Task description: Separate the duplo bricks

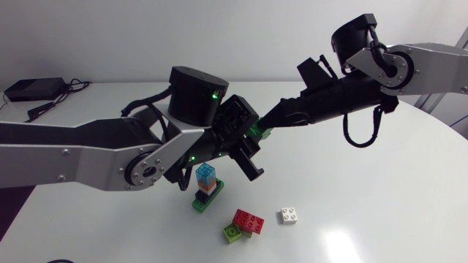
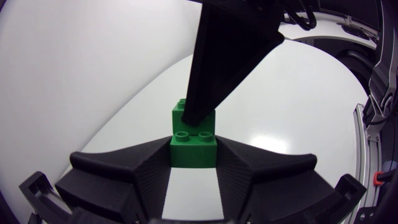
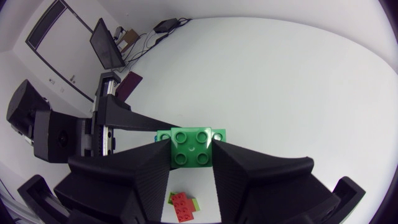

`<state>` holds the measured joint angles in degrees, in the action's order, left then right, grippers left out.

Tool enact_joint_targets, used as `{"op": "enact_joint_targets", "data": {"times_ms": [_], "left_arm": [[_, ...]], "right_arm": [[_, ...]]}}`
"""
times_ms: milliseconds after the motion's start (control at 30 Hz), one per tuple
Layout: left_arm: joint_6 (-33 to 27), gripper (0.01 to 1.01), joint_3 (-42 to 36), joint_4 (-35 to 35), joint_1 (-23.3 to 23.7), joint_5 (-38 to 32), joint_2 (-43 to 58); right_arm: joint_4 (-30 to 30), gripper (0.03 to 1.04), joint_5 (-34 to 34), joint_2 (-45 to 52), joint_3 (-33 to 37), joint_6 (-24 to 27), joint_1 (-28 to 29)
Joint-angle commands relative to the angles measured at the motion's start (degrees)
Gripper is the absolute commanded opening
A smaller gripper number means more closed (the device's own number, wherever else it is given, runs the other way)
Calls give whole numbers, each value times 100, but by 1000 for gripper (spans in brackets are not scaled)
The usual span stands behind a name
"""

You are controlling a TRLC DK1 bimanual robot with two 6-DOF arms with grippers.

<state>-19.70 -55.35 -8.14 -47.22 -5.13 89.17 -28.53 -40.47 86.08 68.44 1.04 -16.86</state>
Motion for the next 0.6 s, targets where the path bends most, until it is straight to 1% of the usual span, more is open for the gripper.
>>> {"op": "enact_joint_targets", "data": {"times_ms": [0,200,367,500,567], "left_arm": [[-130,326,121,111,29,-32,-13],[-332,326,227,76,-24,12,-75],[-341,326,271,32,-68,12,-92],[-148,330,218,58,-24,3,-119],[-51,333,183,76,46,12,-154]], "right_arm": [[-82,234,-146,-144,11,-104,43],[-223,234,-348,-109,90,-95,104],[-372,234,-480,-109,187,-86,201],[-214,234,-304,-285,-24,-86,192],[-29,234,-23,-408,-165,-86,175]]}}
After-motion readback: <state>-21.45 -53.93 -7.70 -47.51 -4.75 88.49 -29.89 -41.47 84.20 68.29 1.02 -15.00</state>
